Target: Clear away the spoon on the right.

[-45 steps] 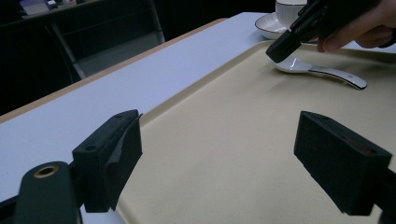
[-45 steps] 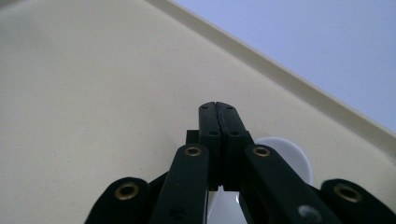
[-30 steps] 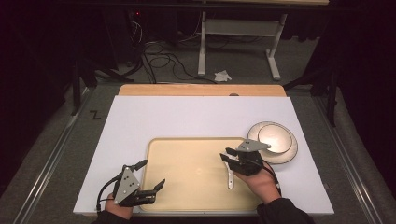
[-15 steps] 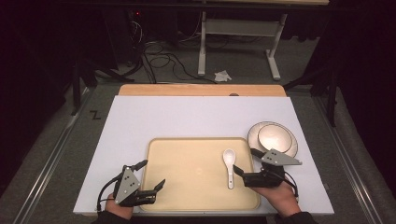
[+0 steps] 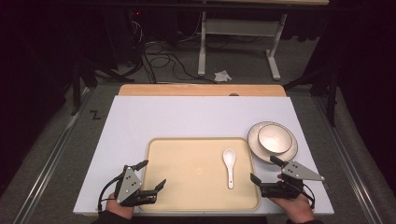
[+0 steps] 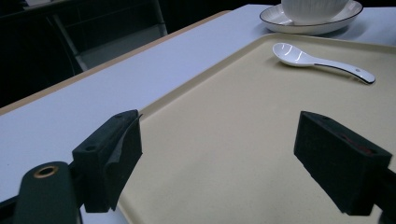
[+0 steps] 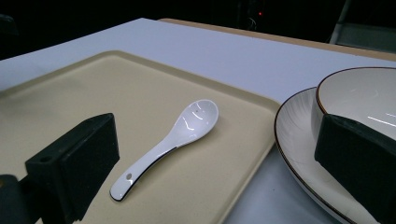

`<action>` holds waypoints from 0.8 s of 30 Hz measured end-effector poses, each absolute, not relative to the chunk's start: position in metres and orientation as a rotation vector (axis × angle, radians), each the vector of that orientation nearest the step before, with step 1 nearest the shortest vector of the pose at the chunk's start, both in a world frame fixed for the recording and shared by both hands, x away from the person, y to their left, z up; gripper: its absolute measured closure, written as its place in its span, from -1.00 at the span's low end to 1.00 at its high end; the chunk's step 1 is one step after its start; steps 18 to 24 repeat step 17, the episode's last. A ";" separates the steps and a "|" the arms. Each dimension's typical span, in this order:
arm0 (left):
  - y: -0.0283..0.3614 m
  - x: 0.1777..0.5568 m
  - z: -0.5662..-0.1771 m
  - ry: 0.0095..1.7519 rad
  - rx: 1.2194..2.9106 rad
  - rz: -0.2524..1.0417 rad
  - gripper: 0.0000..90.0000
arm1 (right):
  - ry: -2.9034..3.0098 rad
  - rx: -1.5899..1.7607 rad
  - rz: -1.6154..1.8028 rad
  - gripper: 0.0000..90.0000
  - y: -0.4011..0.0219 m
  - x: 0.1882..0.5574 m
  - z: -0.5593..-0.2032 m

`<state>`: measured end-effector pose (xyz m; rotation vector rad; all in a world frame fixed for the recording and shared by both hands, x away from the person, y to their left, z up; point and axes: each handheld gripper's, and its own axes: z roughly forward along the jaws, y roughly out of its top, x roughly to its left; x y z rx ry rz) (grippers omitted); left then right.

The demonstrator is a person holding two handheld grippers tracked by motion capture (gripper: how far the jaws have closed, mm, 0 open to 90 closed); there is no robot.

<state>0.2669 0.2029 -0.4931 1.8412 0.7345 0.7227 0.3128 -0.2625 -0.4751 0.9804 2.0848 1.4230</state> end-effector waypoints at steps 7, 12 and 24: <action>0.203 0.267 -0.493 0.733 1.840 0.721 -0.65 | 2.091 0.976 1.429 -0.99 -0.262 0.314 -0.478; 0.203 0.267 -0.493 0.729 1.841 0.721 -0.65 | 2.091 0.978 1.431 -0.99 -0.263 0.314 -0.478; 0.203 0.267 -0.492 0.726 1.842 0.722 -0.65 | 2.093 0.984 1.434 -0.99 -0.262 0.314 -0.479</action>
